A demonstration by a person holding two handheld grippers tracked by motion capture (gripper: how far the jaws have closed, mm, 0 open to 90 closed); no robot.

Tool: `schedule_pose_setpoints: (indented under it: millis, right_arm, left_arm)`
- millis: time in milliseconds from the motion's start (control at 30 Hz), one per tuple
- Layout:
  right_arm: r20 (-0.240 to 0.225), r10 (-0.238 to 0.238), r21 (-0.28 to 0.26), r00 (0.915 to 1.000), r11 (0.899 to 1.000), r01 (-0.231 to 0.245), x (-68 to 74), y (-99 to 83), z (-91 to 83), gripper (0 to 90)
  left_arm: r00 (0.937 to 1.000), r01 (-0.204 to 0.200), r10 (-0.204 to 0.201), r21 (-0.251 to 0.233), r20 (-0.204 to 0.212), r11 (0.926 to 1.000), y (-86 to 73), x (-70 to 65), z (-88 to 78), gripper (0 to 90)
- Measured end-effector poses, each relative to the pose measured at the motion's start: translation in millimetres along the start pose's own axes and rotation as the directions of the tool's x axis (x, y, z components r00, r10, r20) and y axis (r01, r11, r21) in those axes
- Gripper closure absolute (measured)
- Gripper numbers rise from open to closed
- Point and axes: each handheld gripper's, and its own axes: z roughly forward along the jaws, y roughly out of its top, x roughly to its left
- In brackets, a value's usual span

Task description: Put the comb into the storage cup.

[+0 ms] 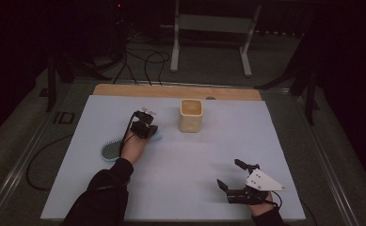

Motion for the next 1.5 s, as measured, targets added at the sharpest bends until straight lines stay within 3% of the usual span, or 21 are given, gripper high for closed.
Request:
schedule_pose_setpoints:
  millis: [100, 400, 633, 1500]
  right_arm:
    - [0.001, -0.001, 0.001, 1.0, 1.0, 0.001, -0.1, -0.2, -0.3, 8.8]
    - [0.003, -0.003, -0.003, 1.0, 1.0, 0.003, -0.5, 0.3, -0.3, 8.8]
    - [0.001, -0.003, -0.002, 1.0, 1.0, 0.003, -0.2, 0.4, 0.0, 8.8]
    - [0.007, 0.002, 0.0, 1.0, 1.0, -0.002, -0.9, 0.9, 0.2, 8.8]
  left_arm:
    - [0.9998, 0.017, -0.017, 0.008, 0.009, 0.9998, 0.4, 0.0, -0.7, 90.0]
    - [0.9997, 0.009, -0.009, 0.031, 0.023, 0.9995, -2.9, -5.9, -0.3, 90.0]
    - [0.9977, 0.006, -0.008, 0.04, 0.067, 0.9992, -6.0, -12.4, -1.2, 90.0]
    - [0.9897, -0.071, 0.061, 0.072, 0.13, 0.9948, -22.9, -26.2, -19.1, 90.0]
